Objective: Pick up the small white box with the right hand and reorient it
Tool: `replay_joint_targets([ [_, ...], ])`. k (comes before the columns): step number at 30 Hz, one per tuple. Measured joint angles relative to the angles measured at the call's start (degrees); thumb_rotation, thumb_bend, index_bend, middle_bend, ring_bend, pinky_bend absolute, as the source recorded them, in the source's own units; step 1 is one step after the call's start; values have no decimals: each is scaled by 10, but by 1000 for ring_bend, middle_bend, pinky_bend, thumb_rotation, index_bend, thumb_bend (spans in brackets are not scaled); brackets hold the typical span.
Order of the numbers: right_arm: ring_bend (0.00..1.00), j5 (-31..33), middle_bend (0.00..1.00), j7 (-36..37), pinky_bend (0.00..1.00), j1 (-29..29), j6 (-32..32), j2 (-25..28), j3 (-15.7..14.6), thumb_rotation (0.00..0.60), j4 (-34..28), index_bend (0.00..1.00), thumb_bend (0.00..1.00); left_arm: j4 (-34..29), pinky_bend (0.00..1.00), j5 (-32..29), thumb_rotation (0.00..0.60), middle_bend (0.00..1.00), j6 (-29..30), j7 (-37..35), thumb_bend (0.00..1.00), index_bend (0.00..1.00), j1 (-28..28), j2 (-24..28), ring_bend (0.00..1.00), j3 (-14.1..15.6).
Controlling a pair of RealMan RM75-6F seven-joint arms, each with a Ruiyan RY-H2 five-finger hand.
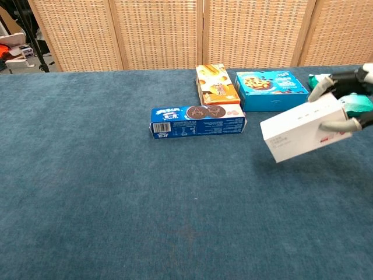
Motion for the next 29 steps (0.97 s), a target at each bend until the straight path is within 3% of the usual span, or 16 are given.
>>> replay_joint_targets([
  [4, 296, -18, 500, 58, 253, -13, 14, -50, -9, 600, 78, 473, 776, -1, 0, -2, 600, 0, -2, 5, 0, 0, -1, -2, 0, 0],
  [6, 195, -29, 359, 82, 251, -18, 18, -60, -18, 600, 102, 387, 758, -1, 0, -4, 600, 0, -3, 7, 0, 0, -1, -3, 0, -1],
  [8, 33, -45, 119, 104, 198, -21, 23, -61, -30, 600, 116, 182, 683, -2, 0, -5, 600, 0, -4, 10, 0, 0, -2, -3, 0, -1],
  [10, 0, -60, 17, 118, 124, -23, 30, -58, -42, 600, 128, 59, 635, -3, 0, -5, 600, 0, -5, 12, 0, 0, -2, -4, 0, -1],
  [13, 0, -74, 0, 133, 52, -27, 43, -51, -54, 600, 141, 0, 582, -4, 0, -5, 600, 0, -5, 14, 0, 0, -2, -4, 0, -1],
  [19, 0, -88, 0, 142, 14, -43, 74, -24, -69, 600, 145, 0, 507, -5, 0, -2, 600, 0, -2, 18, 0, 0, -1, -5, 0, 1],
  [21, 0, -91, 0, 141, 3, -48, 89, -17, -69, 600, 139, 0, 403, -6, 0, -1, 600, 0, 0, 17, 0, 0, 0, -4, 0, 1],
  [23, 0, -93, 0, 135, 0, -53, 107, -6, -68, 600, 126, 0, 161, -6, 0, 0, 600, 0, 2, 15, 0, 0, 1, -4, 0, 1],
  [25, 0, -93, 0, 119, 0, -58, 119, 6, -66, 600, 110, 0, 22, -6, 0, 1, 600, 0, 5, 15, 0, 0, 2, -4, 0, 1],
  [29, 0, -87, 0, 36, 0, -71, 135, 40, -60, 600, 53, 0, 0, -5, 0, 2, 600, 0, 12, 22, 0, 0, 4, -7, 0, -1],
])
